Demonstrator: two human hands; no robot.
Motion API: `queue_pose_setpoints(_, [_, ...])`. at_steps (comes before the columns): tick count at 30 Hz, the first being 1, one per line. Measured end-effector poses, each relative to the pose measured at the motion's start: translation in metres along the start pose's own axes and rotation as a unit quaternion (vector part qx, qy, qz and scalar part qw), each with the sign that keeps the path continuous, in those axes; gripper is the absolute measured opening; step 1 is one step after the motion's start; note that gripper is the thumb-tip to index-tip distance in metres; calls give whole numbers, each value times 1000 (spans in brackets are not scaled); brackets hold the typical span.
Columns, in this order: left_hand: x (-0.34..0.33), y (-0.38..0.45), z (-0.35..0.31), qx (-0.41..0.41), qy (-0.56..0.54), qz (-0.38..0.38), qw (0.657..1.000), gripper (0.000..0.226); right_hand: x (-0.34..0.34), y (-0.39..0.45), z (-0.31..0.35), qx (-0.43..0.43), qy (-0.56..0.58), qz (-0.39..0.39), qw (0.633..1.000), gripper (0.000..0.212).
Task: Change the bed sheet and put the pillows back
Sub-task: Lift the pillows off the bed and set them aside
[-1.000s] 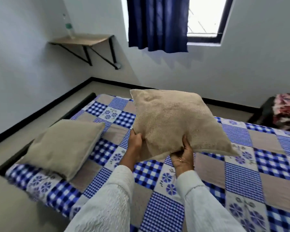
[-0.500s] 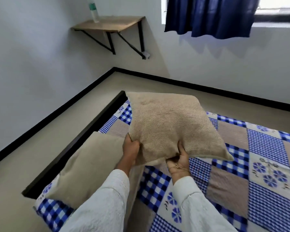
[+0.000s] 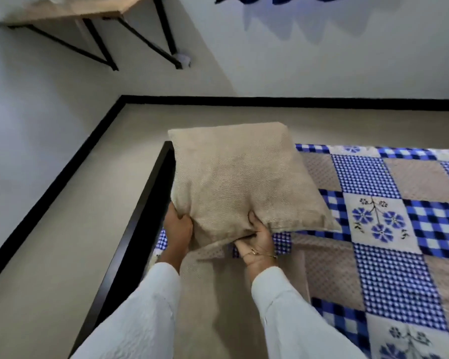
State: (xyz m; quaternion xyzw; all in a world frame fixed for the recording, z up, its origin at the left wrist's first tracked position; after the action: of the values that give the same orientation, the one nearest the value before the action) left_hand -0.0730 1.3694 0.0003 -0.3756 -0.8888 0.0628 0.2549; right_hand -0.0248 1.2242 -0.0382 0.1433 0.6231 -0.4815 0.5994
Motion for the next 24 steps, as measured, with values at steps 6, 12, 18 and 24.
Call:
queue_pose_setpoints(6, [24, 48, 62, 29, 185, 56, 981, 42, 48, 24, -64, -59, -23, -159, 985, 22])
queue_pose_setpoints(12, [3, 24, 72, 19, 362, 69, 930, 74, 48, 18, -75, -57, -134, -235, 961, 10])
queue_pose_setpoints(18, [-48, -39, 32, -61, 384, 150, 909, 66, 25, -9, -54, -111, -163, -225, 954, 19])
queue_pose_setpoints(24, [-99, -122, -2, -200, 356, 197, 891, 52, 29, -77, 29, -59, -167, -196, 965, 21])
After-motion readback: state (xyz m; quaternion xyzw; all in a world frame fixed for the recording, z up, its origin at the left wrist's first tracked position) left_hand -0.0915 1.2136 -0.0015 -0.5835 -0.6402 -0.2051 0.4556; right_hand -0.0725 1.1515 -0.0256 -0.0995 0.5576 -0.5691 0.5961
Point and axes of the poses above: each hand's wrist, its own y-axis towards the middle knuckle, its own x-axis out of the back of the hand, z = x × y, the point moved 2 cm from there along y, towards the middle knuckle, and after that the axes turned 9 degrees about z, right-handed, at the moved point
